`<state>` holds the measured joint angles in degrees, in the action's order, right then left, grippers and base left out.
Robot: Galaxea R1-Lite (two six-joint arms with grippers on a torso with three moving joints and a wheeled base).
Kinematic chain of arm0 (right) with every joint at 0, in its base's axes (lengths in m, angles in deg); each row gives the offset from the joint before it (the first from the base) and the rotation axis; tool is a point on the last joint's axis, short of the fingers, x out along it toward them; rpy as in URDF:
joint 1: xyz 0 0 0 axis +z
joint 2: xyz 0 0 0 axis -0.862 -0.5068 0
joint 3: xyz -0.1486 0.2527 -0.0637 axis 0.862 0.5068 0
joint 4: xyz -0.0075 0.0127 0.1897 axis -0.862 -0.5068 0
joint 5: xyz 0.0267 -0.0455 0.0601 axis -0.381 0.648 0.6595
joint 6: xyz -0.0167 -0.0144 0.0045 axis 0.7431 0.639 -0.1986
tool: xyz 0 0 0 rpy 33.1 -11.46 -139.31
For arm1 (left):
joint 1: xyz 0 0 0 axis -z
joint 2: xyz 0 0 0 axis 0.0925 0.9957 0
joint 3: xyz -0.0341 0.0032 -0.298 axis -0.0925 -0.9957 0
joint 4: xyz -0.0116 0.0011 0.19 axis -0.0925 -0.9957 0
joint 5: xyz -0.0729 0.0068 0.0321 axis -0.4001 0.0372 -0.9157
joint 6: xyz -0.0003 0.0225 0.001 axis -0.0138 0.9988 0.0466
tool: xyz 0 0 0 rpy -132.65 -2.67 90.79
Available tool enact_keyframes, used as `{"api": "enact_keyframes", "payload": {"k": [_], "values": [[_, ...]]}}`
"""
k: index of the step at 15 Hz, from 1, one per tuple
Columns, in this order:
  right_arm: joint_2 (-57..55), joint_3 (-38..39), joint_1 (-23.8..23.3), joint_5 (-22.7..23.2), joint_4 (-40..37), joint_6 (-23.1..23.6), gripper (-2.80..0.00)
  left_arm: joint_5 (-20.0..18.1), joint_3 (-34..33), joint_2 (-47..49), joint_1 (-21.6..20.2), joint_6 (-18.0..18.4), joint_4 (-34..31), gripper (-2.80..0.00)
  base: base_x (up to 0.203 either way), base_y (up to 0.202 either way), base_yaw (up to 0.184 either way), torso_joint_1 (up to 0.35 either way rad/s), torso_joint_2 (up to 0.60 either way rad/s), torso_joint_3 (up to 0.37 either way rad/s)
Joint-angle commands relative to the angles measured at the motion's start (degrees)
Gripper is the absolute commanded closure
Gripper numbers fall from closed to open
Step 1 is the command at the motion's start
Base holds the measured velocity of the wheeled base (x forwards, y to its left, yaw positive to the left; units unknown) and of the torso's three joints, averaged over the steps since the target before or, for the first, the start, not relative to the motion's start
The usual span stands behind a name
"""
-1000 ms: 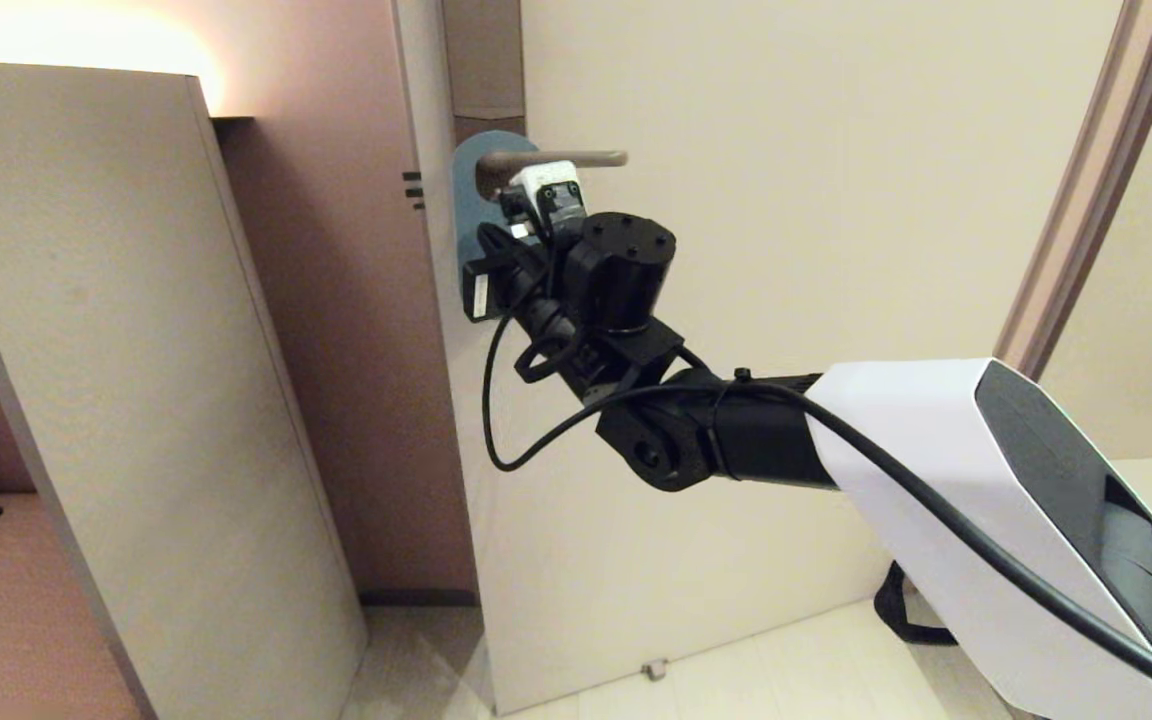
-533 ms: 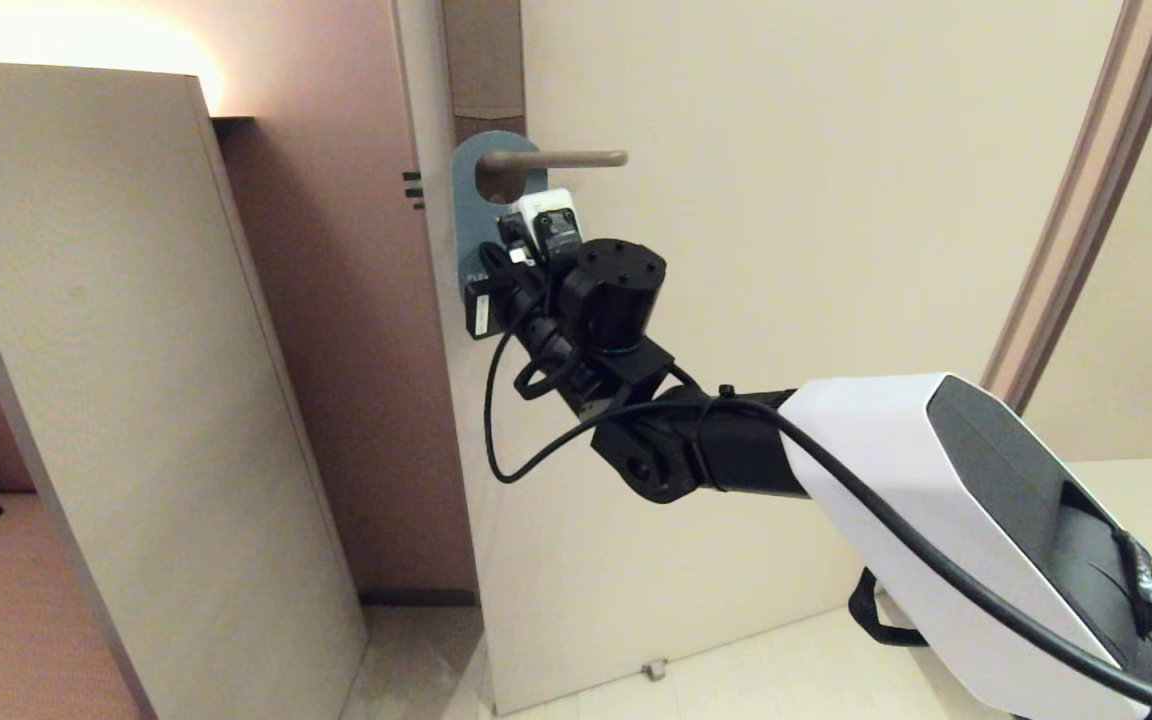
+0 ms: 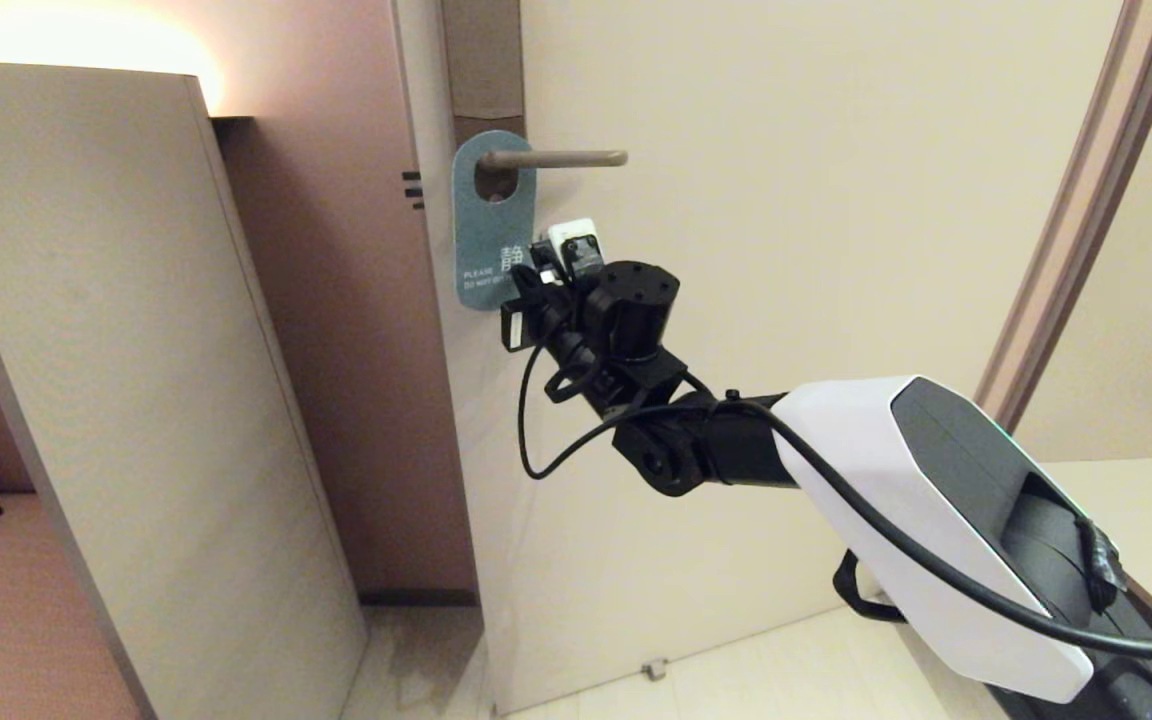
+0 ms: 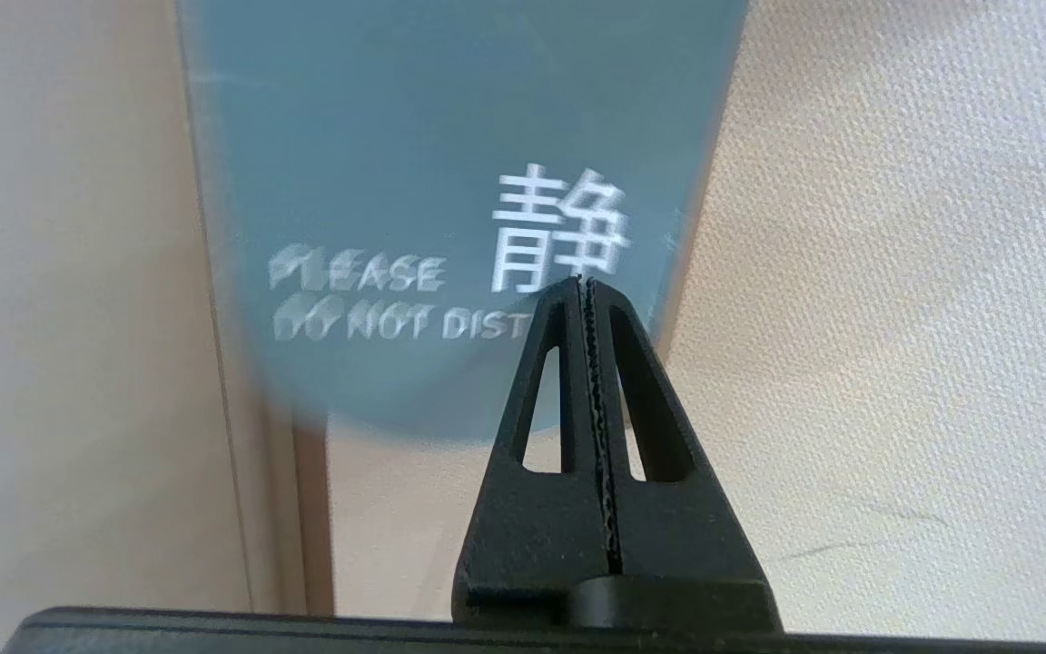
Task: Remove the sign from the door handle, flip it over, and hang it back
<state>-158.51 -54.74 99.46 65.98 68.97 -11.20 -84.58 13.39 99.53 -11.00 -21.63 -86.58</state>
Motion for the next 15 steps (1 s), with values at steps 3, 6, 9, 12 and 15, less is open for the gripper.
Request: {"api": "enact_keyframes", "payload": {"k": [3, 6, 9, 12, 15], "values": [[1.91, 1.45, -0.09, -0.36, 0.0, 0.19, 0.0, 0.0, -0.01, 0.08, -0.02, 0.02, -0.02, 0.0, 0.0, 0.0, 0.0, 0.0, 0.0, 0.0], [6.57, 8.29, -1.01, -0.44, -0.38, 0.53, 0.0, 0.0, -0.01, 0.08, -0.02, 0.02, -0.02, 0.0, 0.0, 0.0, 0.0, 0.0, 0.0, 0.0], [13.81, 16.81, -3.56, -0.53, -0.42, 2.82, 0.0, 0.0, -0.01, 0.08, -0.02, 0.02, -0.02, 0.0, 0.0, 0.0, 0.0, 0.0, 0.0, 0.0], [21.07, 26.08, -6.84, -0.75, -0.35, 5.06, 0.0, 0.0, -0.01, 0.08, -0.02, 0.02, -0.02, 0.0, 0.0, 0.0, 0.0, 0.0, 0.0, 0.0], [28.2, 36.23, -10.88, -1.14, -0.36, 6.63, 0.0, 0.0, -0.01, 0.08, -0.02, 0.02, -0.02, 0.0, 0.0, 0.0, 0.0, 0.0, 0.0, 0.0]]}}
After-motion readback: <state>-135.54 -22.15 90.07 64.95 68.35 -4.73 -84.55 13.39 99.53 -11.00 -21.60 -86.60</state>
